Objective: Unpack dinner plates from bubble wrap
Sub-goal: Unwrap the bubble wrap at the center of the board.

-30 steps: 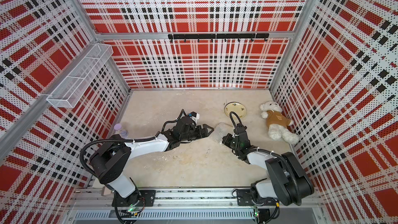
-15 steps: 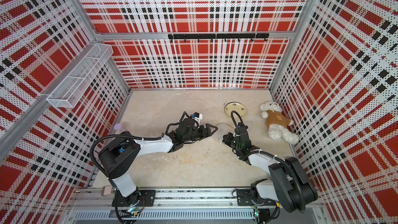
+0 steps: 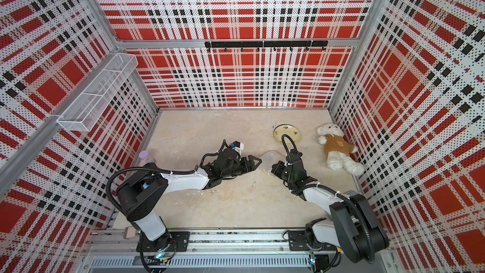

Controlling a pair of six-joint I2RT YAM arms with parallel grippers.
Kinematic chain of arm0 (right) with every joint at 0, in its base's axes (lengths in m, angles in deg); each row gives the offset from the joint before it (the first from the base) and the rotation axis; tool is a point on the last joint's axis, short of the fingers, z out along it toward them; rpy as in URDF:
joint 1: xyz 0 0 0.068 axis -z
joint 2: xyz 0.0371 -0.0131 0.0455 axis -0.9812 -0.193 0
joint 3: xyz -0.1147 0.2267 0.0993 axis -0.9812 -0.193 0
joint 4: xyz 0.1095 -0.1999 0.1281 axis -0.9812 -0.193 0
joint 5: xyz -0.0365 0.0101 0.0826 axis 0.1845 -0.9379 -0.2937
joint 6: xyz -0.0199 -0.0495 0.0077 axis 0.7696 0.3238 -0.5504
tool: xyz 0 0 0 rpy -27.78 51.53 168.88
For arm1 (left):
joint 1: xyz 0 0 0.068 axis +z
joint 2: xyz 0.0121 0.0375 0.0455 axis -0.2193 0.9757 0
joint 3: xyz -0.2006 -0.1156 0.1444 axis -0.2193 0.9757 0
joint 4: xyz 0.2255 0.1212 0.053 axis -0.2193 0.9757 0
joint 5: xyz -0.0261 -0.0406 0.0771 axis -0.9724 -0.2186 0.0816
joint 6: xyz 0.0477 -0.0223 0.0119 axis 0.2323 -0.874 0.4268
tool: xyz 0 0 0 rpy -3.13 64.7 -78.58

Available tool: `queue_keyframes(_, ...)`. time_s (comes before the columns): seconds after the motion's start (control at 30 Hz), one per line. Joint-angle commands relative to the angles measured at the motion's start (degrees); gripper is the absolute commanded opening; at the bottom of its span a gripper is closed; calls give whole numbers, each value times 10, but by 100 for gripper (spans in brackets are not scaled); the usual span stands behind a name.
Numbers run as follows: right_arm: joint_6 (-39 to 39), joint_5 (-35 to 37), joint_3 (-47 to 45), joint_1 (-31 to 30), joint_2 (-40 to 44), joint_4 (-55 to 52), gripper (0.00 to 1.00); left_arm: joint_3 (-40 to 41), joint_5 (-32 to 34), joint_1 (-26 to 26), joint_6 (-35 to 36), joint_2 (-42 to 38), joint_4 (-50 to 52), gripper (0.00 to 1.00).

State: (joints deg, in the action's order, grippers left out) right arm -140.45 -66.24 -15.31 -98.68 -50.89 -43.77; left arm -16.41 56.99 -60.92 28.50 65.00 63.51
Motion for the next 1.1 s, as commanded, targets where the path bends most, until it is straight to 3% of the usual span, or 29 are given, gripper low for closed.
queue_keyframes(0.0, -11, 2, 22, -1, 11, 11, 5, 19, 39, -3, -7, -28, 10, 76)
queue_keyframes(0.43, -16, -8, 38, -2, 14, 5, 6, 36, 25, -8, -27, -9, -10, 55)
queue_keyframes(0.7, -22, -9, 35, -1, 25, 1, 6, 19, 1, -11, -35, 25, -32, 49)
queue_keyframes(1.07, -32, -20, 33, -3, 20, 13, 6, -6, -8, -12, -36, 59, -42, 49)
